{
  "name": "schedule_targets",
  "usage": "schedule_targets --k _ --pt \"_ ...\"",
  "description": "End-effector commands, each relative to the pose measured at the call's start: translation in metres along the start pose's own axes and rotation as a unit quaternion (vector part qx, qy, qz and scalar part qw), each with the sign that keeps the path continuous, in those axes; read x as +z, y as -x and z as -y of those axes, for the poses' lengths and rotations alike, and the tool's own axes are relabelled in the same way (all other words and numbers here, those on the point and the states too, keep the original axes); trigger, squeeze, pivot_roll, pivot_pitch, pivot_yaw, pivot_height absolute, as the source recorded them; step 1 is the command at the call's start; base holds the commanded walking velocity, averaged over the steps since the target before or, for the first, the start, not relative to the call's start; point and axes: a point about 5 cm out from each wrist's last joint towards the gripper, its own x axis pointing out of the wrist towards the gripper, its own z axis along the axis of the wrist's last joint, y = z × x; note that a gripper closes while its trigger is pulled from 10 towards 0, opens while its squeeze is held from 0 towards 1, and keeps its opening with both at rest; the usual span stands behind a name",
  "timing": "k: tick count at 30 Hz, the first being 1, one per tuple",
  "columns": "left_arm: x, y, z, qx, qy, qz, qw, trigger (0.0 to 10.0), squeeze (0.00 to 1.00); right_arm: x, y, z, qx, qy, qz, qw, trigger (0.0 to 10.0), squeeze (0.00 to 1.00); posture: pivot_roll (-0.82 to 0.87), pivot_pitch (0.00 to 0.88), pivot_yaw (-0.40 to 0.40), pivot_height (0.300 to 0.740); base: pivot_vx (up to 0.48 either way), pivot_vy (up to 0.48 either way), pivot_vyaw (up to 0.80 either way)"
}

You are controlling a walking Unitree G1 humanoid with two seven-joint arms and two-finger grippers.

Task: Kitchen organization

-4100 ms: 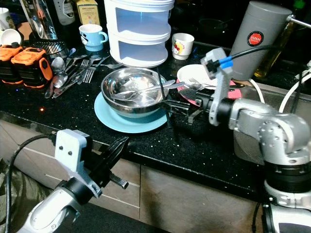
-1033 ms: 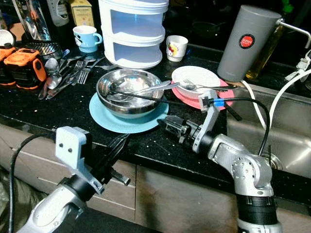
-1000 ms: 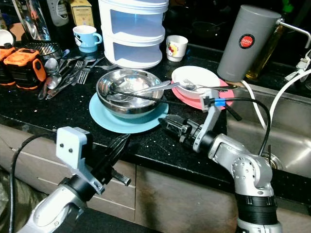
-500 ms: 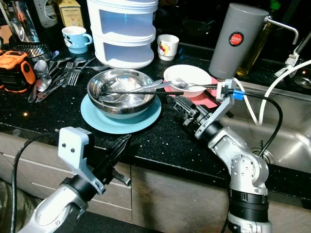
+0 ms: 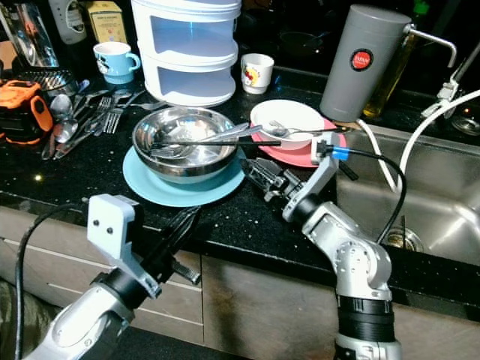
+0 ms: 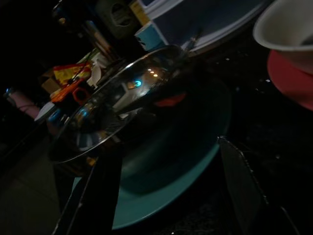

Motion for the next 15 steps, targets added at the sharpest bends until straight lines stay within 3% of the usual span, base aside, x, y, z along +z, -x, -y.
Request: schedule_targets --k 1,2,6,15 --pt "-0.002 0.000 0.001 -0.001 0.006 -0.003 1.000 10.0 0.00 0.004 0.001 0.005 -0.015 -0.015 0.012 1.000 10.0 0.17 0.17 0.000 -0.075 0.740 0.000 0.000 0.00" --pt "-0.002 0.000 0.001 0.000 0.006 -0.004 1.000 10.0 0.00 0.006 0.000 0.004 -0.012 -0.024 0.020 0.999 10.0 0.00 0.17 0.000 -0.077 0.740 0.000 0.000 0.00" --pt "-0.002 0.000 0.001 0.000 0.007 -0.003 1.000 10.0 0.00 0.011 -0.001 0.002 -0.003 -0.039 0.034 0.999 10.0 0.00 0.17 0.000 -0.079 0.740 0.000 0.000 0.00" --pt "-0.002 -0.001 0.002 0.001 0.008 -0.001 1.000 10.0 0.00 0.015 -0.010 0.006 -0.042 -0.052 0.059 0.996 10.0 0.00 0.17 0.000 -0.082 0.740 0.000 0.000 0.00"
